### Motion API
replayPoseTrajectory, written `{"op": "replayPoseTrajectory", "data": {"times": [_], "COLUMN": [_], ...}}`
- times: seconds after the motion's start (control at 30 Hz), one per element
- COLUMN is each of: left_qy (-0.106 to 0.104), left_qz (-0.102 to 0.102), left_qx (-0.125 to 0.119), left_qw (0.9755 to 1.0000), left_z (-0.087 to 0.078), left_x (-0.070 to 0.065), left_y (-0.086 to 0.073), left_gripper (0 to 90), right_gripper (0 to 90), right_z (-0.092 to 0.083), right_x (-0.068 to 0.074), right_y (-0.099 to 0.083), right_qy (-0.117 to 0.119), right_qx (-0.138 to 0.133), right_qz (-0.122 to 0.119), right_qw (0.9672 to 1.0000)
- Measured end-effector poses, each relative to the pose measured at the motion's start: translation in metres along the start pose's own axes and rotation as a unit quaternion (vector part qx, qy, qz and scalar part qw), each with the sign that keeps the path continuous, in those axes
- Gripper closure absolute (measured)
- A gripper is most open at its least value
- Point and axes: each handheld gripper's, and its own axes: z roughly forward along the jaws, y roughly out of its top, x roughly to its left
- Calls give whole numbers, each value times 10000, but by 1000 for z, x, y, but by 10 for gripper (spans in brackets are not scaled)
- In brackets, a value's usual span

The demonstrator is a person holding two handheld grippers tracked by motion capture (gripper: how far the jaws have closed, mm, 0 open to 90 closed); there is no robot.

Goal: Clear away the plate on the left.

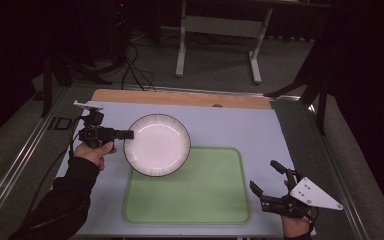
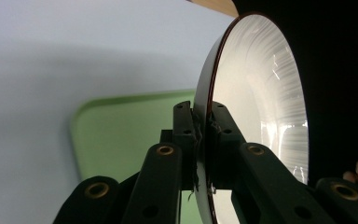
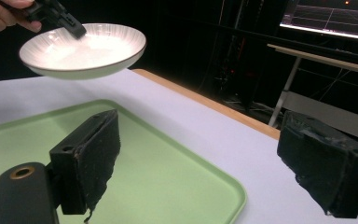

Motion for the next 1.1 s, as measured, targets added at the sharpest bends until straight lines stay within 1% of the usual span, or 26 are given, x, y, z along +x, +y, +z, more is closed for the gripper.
{"op": "replayPoseTrajectory", "data": {"times": [0.03, 0.1, 0.2, 0.23, 0.27, 0.3, 0.37, 0.43, 0.47, 0.67, 0.77, 0.9, 0.97, 1.0, 1.03, 1.1], "left_qy": [0, -87, -152, -179, -201, -228, -249, -294, -307, -341, -372, -434, -424, -399, -399, -381], "left_qz": [0, 50, 122, 173, 168, 208, 195, 237, 206, 285, 285, 192, 188, 157, 157, 116], "left_qx": [0, 84, 179, 234, 266, 309, 322, 400, 435, 618, 664, 738, 781, 824, 824, 885], "left_qw": [10000, 9999, 9996, 9994, 9993, 9990, 9990, 9985, 9984, 9971, 9967, 9961, 9959, 9957, 9957, 9953], "left_z": [0, 4, 10, 12, 15, 18, 20, 25, 29, 43, 48, 58, 63, 69, 69, 75], "left_x": [0, -4, -11, -13, -15, -17, -18, -20, -22, -27, -27, -25, -24, -23, -23, -21], "left_y": [0, -1, -4, -4, -6, -7, -8, -10, -12, -20, -23, -30, -34, -38, -38, -41], "left_gripper": [846, 846, 846, 846, 846, 846, 846, 846, 846, 846, 846, 846, 846, 845, 846, 846], "right_gripper": [129, 129, 129, 129, 129, 129, 129, 129, 129, 129, 129, 129, 129, 129, 129, 129], "right_z": [0, 0, 0, 0, 0, 0, 0, 0, 0, -1, -1, -1, -1, -1, -1, -1], "right_x": [0, 0, 0, 0, 0, 0, 0, 0, 0, 0, 0, 1, 0, 0, 0, 1], "right_y": [0, 0, 0, 0, 0, 0, 0, 0, 0, 0, 0, 1, 1, 1, 1, 1], "right_qy": [0, -8, -9, -9, -17, -19, -15, -17, -14, -16, -17, -18, -27, -30, -30, -25], "right_qx": [0, 14, -2, -2, 3, 6, 1, 1, 3, -4, 7, -3, -5, -8, -8, -1], "right_qz": [0, -17, 4, 4, -2, -7, -1, -1, -2, -19, -8, -25, -27, -28, -28, -27], "right_qw": [10000, 10000, 10000, 10000, 10000, 10000, 10000, 10000, 10000, 10000, 10000, 10000, 10000, 10000, 10000, 10000]}}
